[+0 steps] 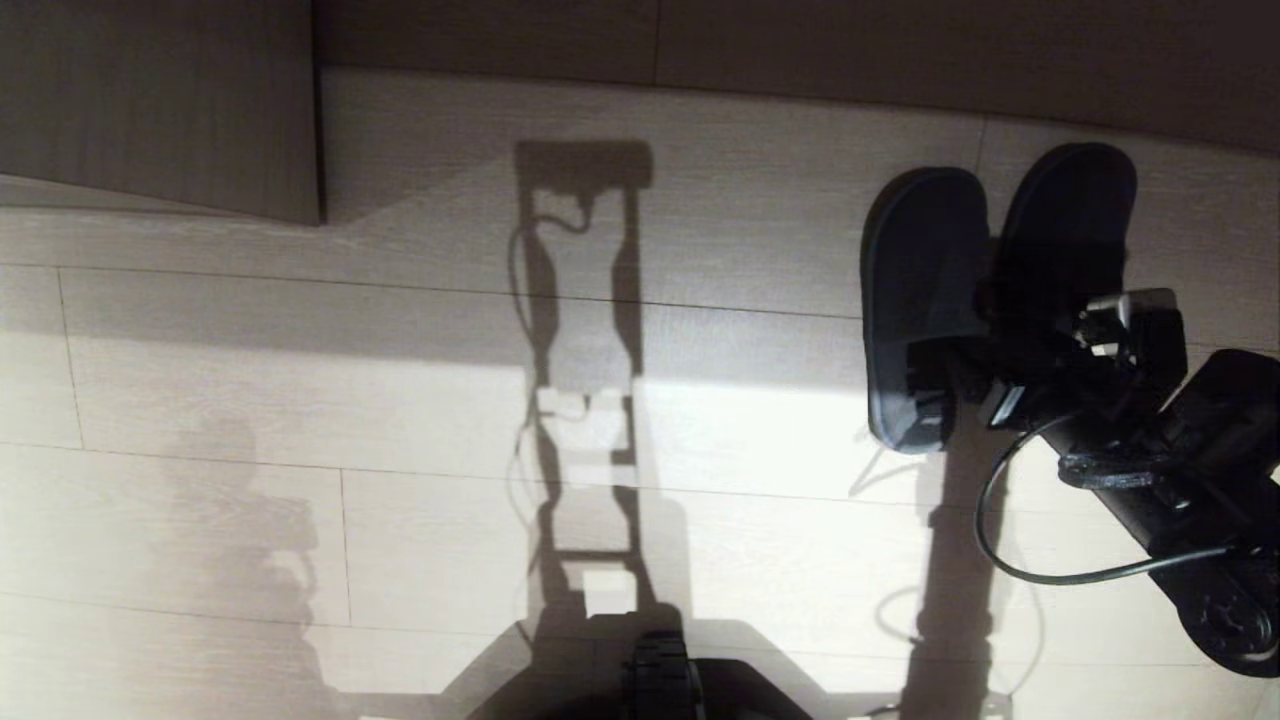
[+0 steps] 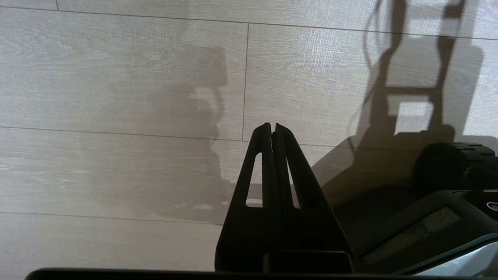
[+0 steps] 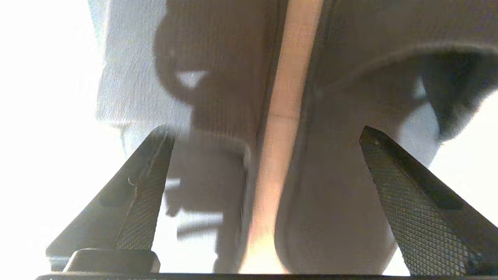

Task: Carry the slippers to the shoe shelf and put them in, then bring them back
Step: Place the slippers on the floor

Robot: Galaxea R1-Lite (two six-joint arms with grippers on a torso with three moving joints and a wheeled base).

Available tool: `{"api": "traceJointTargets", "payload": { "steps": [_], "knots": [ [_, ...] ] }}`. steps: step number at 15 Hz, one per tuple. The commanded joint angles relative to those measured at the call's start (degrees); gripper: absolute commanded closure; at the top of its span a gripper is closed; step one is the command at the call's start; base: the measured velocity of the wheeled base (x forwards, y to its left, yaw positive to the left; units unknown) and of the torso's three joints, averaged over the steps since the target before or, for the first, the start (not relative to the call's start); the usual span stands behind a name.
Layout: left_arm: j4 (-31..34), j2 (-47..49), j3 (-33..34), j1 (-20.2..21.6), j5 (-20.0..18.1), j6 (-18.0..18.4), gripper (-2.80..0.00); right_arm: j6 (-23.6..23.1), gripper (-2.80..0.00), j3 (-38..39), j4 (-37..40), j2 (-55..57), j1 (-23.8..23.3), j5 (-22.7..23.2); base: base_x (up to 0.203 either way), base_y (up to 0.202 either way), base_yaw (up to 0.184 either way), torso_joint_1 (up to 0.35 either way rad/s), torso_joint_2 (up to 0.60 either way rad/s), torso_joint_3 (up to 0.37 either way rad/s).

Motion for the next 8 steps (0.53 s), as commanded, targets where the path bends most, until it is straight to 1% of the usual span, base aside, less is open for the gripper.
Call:
{"api": "traceJointTargets", "payload": {
  "steps": [1,2,4,5,6,8],
  "knots": [
    [0.0,0.0,0.1,0.0,0.0,0.0,0.0,-0.6,-2.8,2.5,-0.4,-3.0,0.1,0.0,0.0,0.0,0.0,0.0,0.0,0.0],
    [0.0,0.0,0.1,0.0,0.0,0.0,0.0,-0.7,-2.8,2.9,-0.4,-3.4,0.1,0.0,0.0,0.0,0.0,0.0,0.0,0.0],
    [0.0,0.0,0.1,0.0,0.0,0.0,0.0,-1.1,-2.8,8.5,-0.4,-7.1,0.4,0.1,0.0,0.0,0.0,0.0,0.0,0.0],
    [0.0,0.0,0.1,0.0,0.0,0.0,0.0,-1.3,-2.8,10.1,-0.4,-8.4,0.6,0.1,0.0,0.0,0.0,0.0,0.0,0.0],
    [0.0,0.0,0.1,0.0,0.0,0.0,0.0,-1.3,-2.8,10.2,-0.4,-8.6,0.6,0.1,0.0,0.0,0.0,0.0,0.0,0.0],
    [0.0,0.0,0.1,0.0,0.0,0.0,0.0,-1.2,-2.8,10.0,0.0,-13.0,0.7,0.2,0.0,0.0,0.0,0.0,0.0,0.0]
  ]
}}
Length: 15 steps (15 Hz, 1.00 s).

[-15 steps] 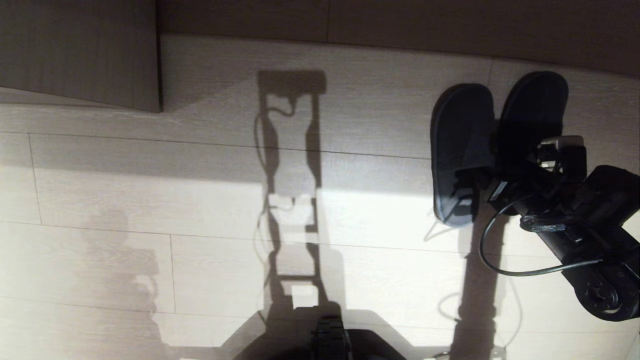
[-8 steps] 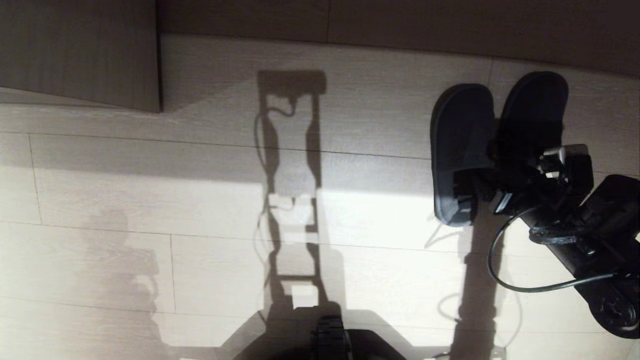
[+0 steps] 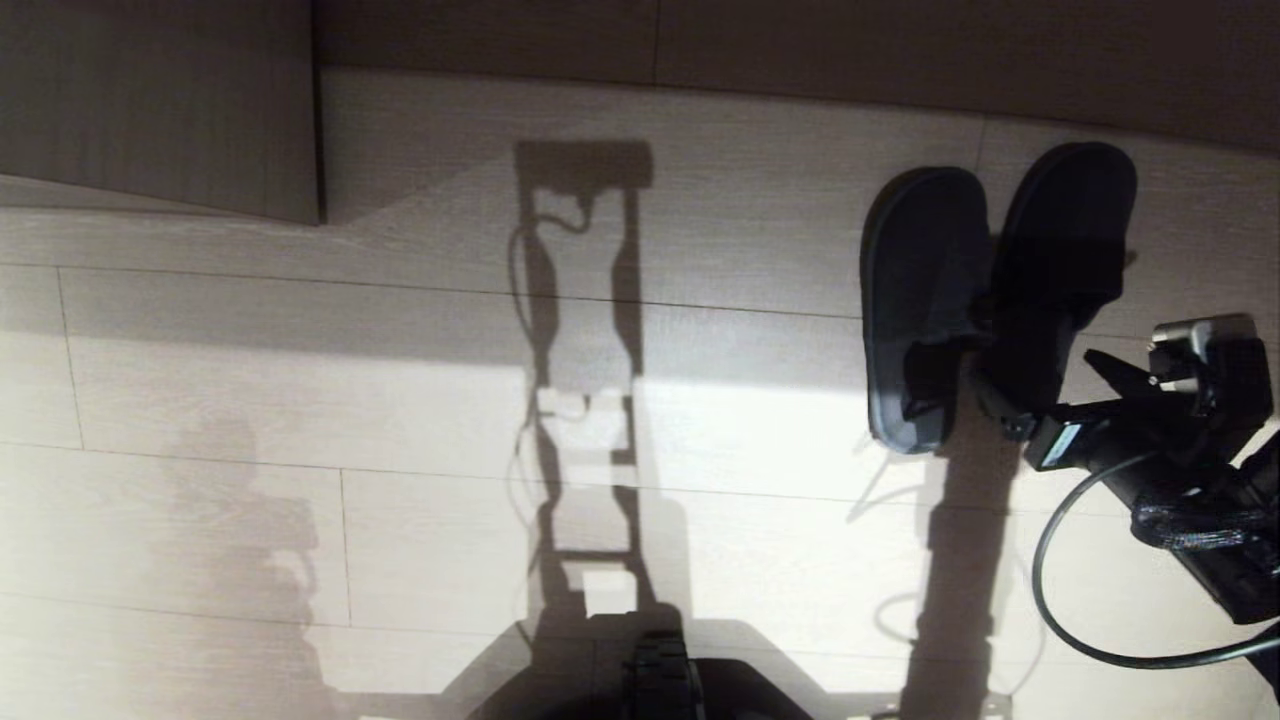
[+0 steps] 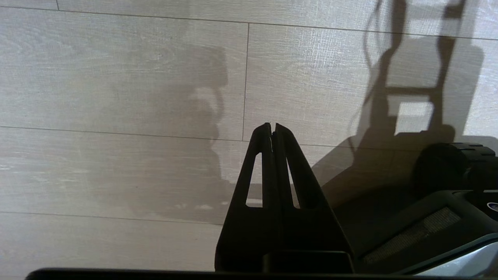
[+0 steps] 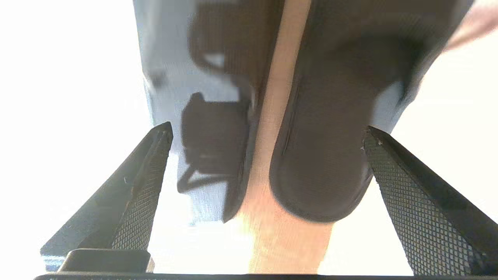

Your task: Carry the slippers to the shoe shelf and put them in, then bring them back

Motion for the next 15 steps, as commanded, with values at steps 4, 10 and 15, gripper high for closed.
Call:
{"api": "traceJointTargets", "payload": {
  "steps": [4,10,15],
  "knots": [
    [0.0,0.0,0.1,0.0,0.0,0.0,0.0,0.0,0.0,-5.2,7.8,-9.4,-0.3,0.9,0.0,0.0,0.0,0.0,0.0,0.0],
    [0.0,0.0,0.1,0.0,0.0,0.0,0.0,-0.7,0.0,-24.8,17.5,-3.2,-6.6,0.7,0.0,0.0,0.0,0.0,0.0,0.0],
    [0.0,0.0,0.1,0.0,0.0,0.0,0.0,-1.1,0.0,-39.4,18.0,8.6,-10.8,0.8,0.0,0.0,0.0,0.0,0.0,0.0]
  ]
}}
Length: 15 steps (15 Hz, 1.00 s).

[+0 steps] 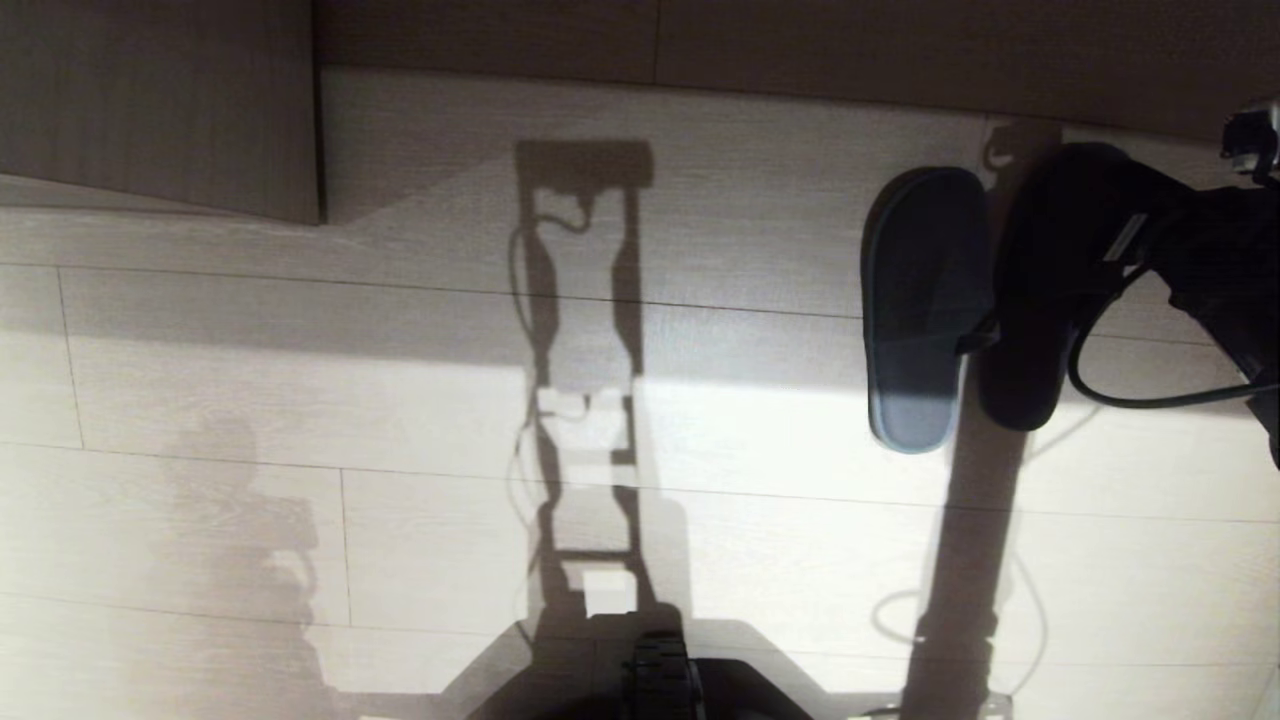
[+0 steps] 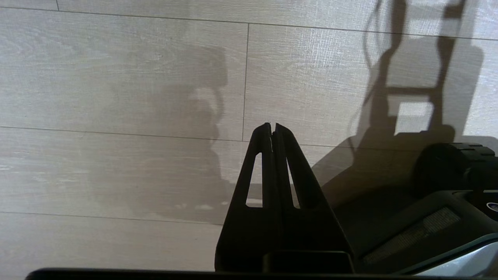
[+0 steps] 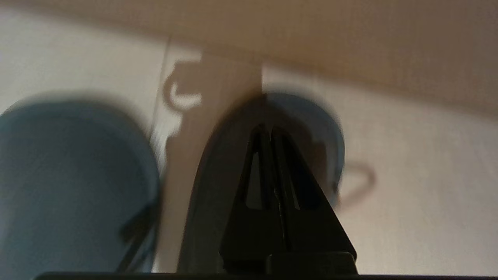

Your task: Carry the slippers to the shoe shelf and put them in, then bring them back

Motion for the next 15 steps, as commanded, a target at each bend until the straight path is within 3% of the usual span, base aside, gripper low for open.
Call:
{"api": "traceJointTargets", "payload": {
  "steps": [1,4,15],
  "knots": [
    [0.0,0.0,0.1,0.0,0.0,0.0,0.0,0.0,0.0,-4.5,-0.5,5.8,-0.6,0.0,0.0,0.0,0.0,0.0,0.0,0.0],
    [0.0,0.0,0.1,0.0,0.0,0.0,0.0,-0.1,0.0,-5.9,-0.9,9.2,-0.7,-0.2,0.0,0.0,0.0,0.0,0.0,0.0],
    [0.0,0.0,0.1,0.0,0.0,0.1,0.0,-0.1,0.0,3.8,-8.6,6.9,1.1,0.2,0.0,0.0,0.0,0.0,0.0,0.0]
  ]
}}
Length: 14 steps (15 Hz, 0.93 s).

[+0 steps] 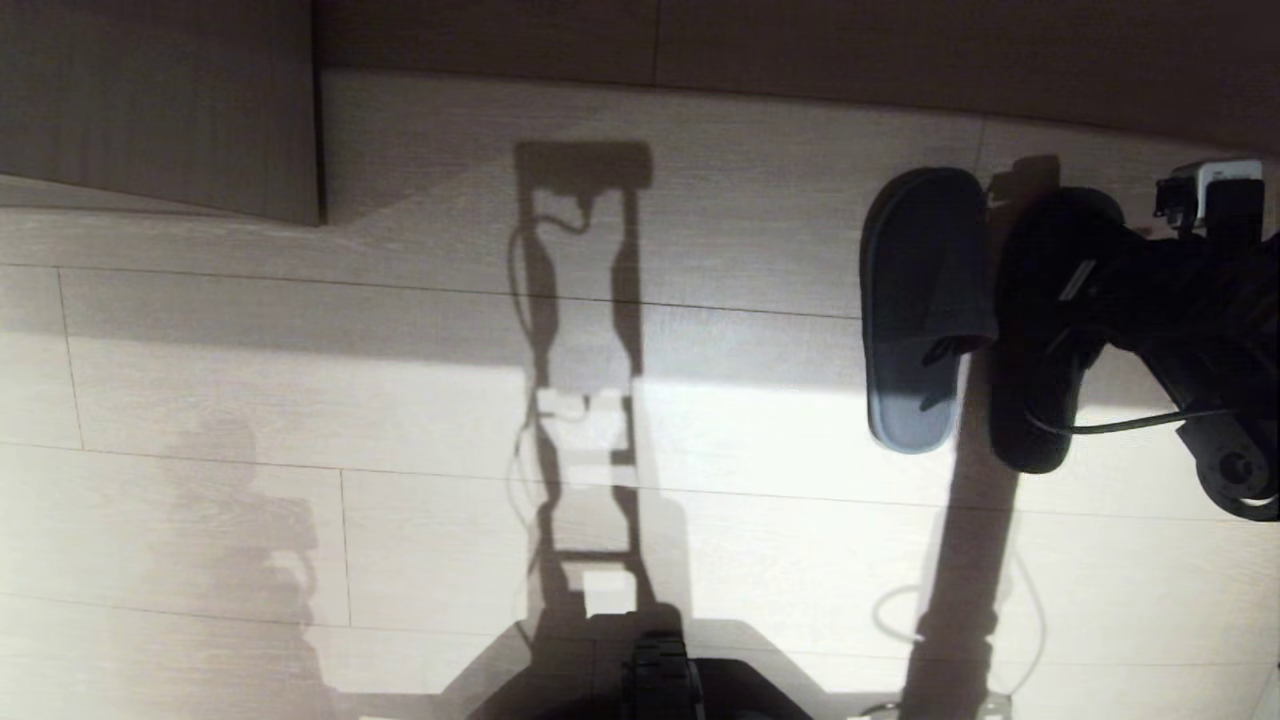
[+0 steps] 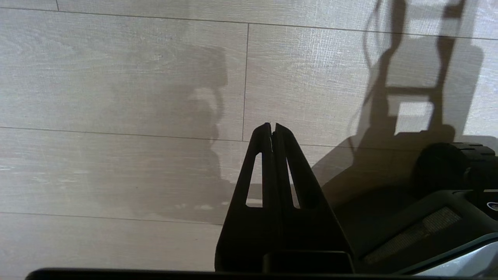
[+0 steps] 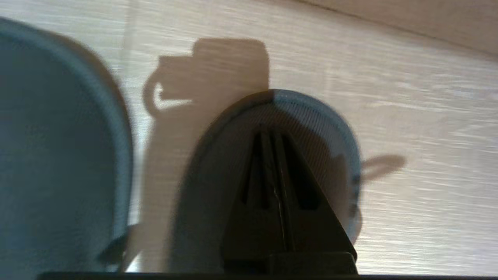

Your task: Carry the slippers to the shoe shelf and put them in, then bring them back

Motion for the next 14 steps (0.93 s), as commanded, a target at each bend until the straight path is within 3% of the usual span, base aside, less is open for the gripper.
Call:
{"api": "traceJointTargets", "payload": {
  "steps": [1,4,8,10,14],
  "knots": [
    [0.0,0.0,0.1,0.0,0.0,0.0,0.0,0.0,0.0,0.4,-1.0,-0.4,0.9,0.1,0.0,0.0,0.0,0.0,0.0,0.0],
    [0.0,0.0,0.1,0.0,0.0,0.1,0.0,0.0,0.0,0.5,-1.5,-1.3,3.8,-0.1,0.0,0.0,0.0,0.0,0.0,0.0],
    [0.0,0.0,0.1,0.0,0.0,0.1,0.0,-0.3,0.0,-1.2,-1.3,-2.6,4.1,-0.2,0.0,0.0,0.0,0.0,0.0,0.0],
    [0.0,0.0,0.1,0.0,0.0,0.1,0.0,-0.9,0.0,-3.4,0.2,-4.3,2.8,-0.3,0.0,0.0,0.0,0.0,0.0,0.0],
    [0.0,0.0,0.1,0.0,0.0,0.1,0.0,-4.5,0.0,-4.8,2.0,-5.5,-4.1,-0.2,0.0,0.0,0.0,0.0,0.0,0.0]
  ]
}}
